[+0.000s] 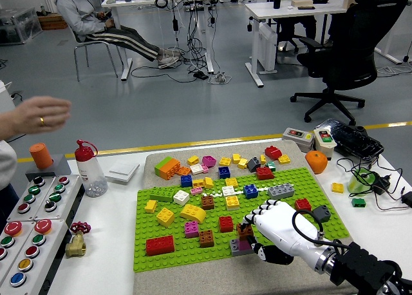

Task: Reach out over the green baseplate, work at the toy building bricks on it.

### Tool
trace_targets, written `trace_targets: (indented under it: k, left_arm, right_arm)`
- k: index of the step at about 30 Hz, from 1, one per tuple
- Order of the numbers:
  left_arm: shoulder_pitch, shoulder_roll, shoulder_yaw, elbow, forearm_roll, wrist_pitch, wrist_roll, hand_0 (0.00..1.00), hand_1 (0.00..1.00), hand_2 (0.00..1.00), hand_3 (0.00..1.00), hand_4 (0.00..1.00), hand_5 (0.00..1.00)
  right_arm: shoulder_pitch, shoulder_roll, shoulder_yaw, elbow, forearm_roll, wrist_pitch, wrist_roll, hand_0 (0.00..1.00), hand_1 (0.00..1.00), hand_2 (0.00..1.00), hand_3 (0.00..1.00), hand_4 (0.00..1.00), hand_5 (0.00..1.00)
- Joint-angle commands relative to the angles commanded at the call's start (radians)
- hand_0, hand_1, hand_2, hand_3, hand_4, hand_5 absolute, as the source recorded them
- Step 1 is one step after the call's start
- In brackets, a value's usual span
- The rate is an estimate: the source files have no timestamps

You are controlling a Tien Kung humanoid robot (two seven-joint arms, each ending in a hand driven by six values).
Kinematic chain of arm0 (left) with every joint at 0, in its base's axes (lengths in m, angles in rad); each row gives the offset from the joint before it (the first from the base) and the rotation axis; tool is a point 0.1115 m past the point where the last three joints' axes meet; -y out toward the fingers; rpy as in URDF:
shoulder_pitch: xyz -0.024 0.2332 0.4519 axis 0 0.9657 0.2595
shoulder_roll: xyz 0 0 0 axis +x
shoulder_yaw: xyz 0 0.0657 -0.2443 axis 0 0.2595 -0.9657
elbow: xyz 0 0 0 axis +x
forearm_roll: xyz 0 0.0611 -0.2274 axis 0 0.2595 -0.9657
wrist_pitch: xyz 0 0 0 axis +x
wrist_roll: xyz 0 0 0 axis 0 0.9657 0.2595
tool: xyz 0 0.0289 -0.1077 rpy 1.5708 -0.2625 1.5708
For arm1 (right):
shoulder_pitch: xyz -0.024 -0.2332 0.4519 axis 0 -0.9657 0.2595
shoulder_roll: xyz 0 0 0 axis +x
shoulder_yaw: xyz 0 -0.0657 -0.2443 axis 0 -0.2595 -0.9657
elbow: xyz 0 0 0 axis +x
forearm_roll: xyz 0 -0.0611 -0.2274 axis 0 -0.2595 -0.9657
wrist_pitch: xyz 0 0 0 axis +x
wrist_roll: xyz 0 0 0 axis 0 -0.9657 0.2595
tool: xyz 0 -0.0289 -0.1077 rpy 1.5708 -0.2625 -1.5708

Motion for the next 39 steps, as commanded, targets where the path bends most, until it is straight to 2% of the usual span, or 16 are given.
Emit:
trace_targets:
  k: [34, 37, 39]
  left_arm:
    - [0.005, 0.002, 0.001, -0.001, 0.002, -0.007, 0.009, 0.661, 0.627, 0.632, 0.433, 0.358, 0.998]
    - [0.005, 0.003, 0.000, -0.001, 0.003, -0.007, 0.009, 0.661, 0.627, 0.632, 0.431, 0.358, 0.998]
    - [0.006, 0.003, 0.000, -0.001, 0.003, -0.007, 0.009, 0.661, 0.627, 0.632, 0.431, 0.358, 0.998]
  right_arm:
    - [0.004, 0.006, -0.024, -0.009, -0.013, 0.025, -0.006, 0.710, 0.655, 0.646, 0.606, 0.382, 0.291]
    - [0.005, 0.007, -0.017, -0.005, -0.011, 0.011, -0.006, 0.713, 0.655, 0.651, 0.607, 0.385, 0.296]
    - [0.004, 0.013, -0.009, -0.004, -0.006, -0.016, -0.005, 0.713, 0.655, 0.651, 0.607, 0.385, 0.296]
